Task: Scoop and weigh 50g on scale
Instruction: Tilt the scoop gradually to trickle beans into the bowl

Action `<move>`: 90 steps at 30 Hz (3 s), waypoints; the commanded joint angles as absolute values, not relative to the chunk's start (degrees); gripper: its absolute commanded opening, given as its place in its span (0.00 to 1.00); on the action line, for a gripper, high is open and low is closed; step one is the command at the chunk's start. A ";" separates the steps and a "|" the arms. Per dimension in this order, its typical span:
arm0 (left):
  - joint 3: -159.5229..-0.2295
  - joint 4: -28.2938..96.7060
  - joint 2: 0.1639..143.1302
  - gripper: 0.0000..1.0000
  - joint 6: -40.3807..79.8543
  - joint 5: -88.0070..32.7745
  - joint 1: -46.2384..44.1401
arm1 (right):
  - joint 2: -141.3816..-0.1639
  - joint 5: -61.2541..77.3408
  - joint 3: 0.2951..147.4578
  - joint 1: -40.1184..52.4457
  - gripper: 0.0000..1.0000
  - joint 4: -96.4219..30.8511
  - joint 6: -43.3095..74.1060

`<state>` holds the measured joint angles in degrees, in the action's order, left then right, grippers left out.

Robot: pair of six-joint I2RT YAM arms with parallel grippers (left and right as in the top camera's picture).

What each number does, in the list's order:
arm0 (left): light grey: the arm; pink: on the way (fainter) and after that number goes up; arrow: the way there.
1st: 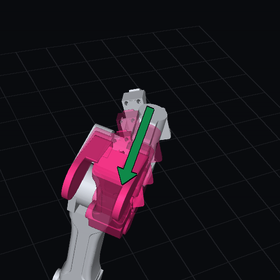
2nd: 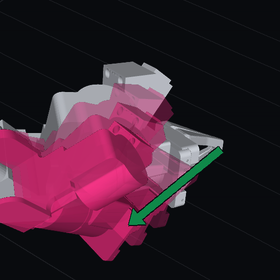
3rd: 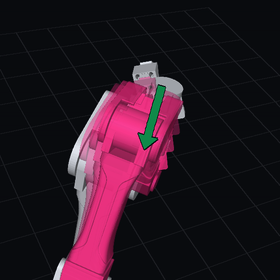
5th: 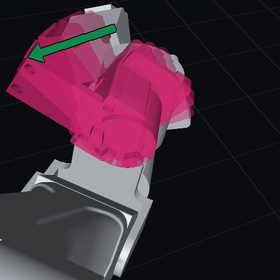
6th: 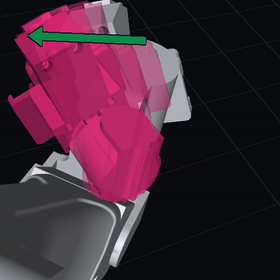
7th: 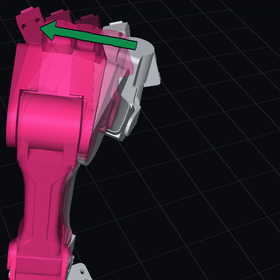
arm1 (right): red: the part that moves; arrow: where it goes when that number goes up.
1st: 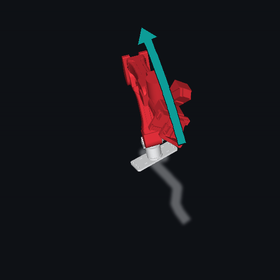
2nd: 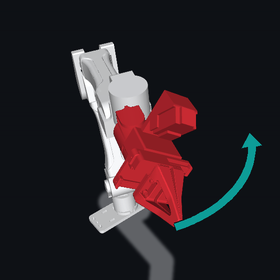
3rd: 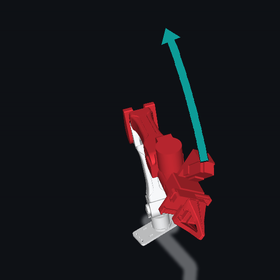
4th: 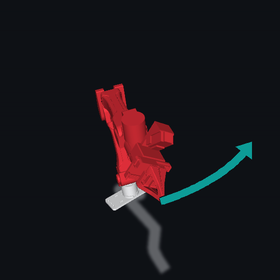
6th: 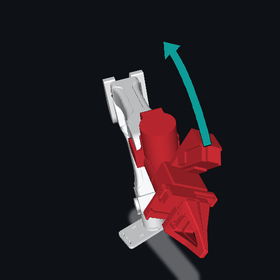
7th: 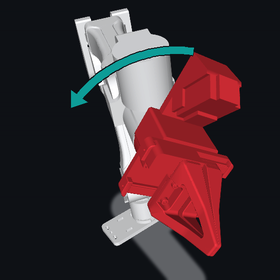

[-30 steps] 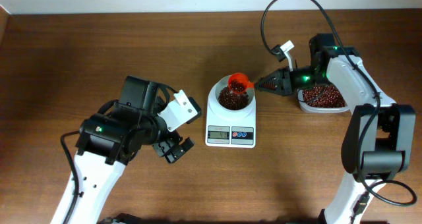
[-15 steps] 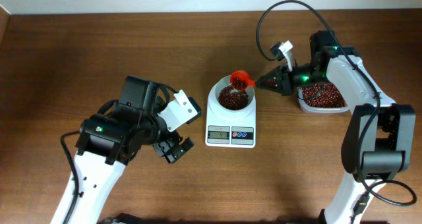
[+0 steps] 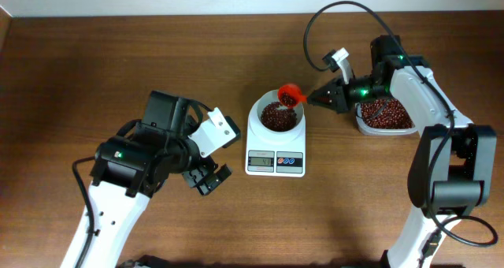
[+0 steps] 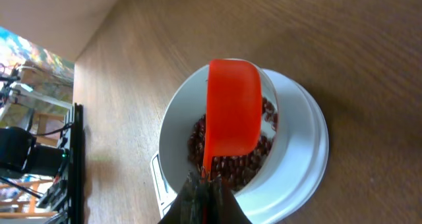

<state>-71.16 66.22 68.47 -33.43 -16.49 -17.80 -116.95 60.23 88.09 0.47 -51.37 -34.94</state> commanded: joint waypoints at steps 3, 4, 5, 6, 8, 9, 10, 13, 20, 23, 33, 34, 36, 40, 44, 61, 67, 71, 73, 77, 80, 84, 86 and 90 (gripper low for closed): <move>-72.01 66.13 68.25 0.99 -34.33 -16.71 -17.45 | -112.90 73.82 89.17 0.25 0.04 -52.18 -35.55; -72.01 66.13 68.25 0.99 -34.33 -16.71 -17.45 | -112.29 73.03 89.17 0.36 0.04 -52.21 -38.28; -72.01 66.13 68.25 0.99 -34.33 -16.71 -17.45 | -112.20 68.66 89.17 0.78 0.04 -52.01 -38.48; -72.01 66.11 68.25 0.99 -34.33 -16.71 -17.45 | -112.22 53.74 89.17 2.13 0.04 -52.38 -33.10; -72.01 66.11 68.25 0.99 -34.33 -16.69 -17.45 | -111.83 52.16 89.17 3.40 0.04 -54.00 -32.77; -72.01 66.13 68.25 0.99 -34.33 -16.69 -17.45 | -111.42 53.60 89.19 3.46 0.04 -53.71 -32.77; -72.01 66.13 68.25 0.99 -34.33 -16.71 -17.45 | -111.13 53.78 89.21 3.46 0.04 -53.54 -32.75; -72.01 66.13 68.25 0.99 -34.33 -16.71 -17.45 | -109.45 54.06 89.23 3.38 0.04 -53.56 -32.73; -72.01 66.13 68.25 0.99 -34.33 -16.71 -17.45 | -107.48 45.23 90.06 4.89 0.04 -55.55 -32.56; -72.01 66.11 68.25 0.99 -34.33 -16.71 -17.45 | -107.42 47.64 90.13 4.86 0.04 -55.51 -32.51; -72.01 66.11 68.25 0.99 -34.33 -16.71 -17.45 | -107.37 45.17 90.85 6.33 0.04 -56.97 -28.42; -72.01 66.13 68.25 0.99 -34.33 -16.71 -17.45 | -107.33 46.30 91.07 6.24 0.04 -57.01 -28.42; -72.01 66.11 68.25 0.99 -34.33 -16.71 -17.45 | -106.94 51.03 91.44 6.26 0.04 -57.32 -28.42; -72.01 66.13 68.25 0.99 -34.33 -16.69 -17.45 | -106.89 45.84 91.79 6.07 0.04 -57.21 -31.09; -72.01 66.13 68.25 0.99 -34.33 -16.69 -17.45 | -106.85 40.71 91.85 7.11 0.04 -57.89 -26.68; -72.01 66.11 68.25 0.99 -34.33 -16.69 -17.45 | -105.78 39.46 92.62 10.48 0.04 -57.23 -27.29; -72.01 66.11 68.25 0.99 -34.33 -16.69 -17.45 | -107.11 36.45 95.44 10.94 0.04 -59.33 -28.38; -72.01 66.13 68.25 0.99 -34.33 -16.71 -17.45 | -107.31 35.73 95.48 10.85 0.04 -60.49 -27.55; -72.01 66.13 68.25 0.99 -34.33 -16.69 -17.45 | -107.31 35.77 95.48 10.87 0.04 -60.51 -27.55; -72.01 66.11 68.25 0.99 -34.33 -16.69 -17.45 | -107.31 37.30 95.48 10.81 0.04 -60.71 -27.53; -72.01 66.13 68.25 0.99 -34.33 -16.69 -17.45 | -107.31 38.63 95.48 10.81 0.04 -60.71 -27.51; -72.01 66.11 68.25 0.99 -34.33 -16.71 -17.45 | -107.31 39.48 95.48 10.81 0.04 -60.97 -26.44; -72.01 66.11 68.25 0.99 -34.33 -16.71 -17.45 | -107.31 40.75 95.48 10.81 0.04 -61.47 -26.44; -72.01 66.13 68.25 0.99 -34.33 -16.71 -17.45 | -107.31 40.75 95.48 10.81 0.04 -61.58 -26.44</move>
<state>-71.16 66.22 68.47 -33.43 -16.49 -17.80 -107.55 39.09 94.74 10.55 -61.41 -26.92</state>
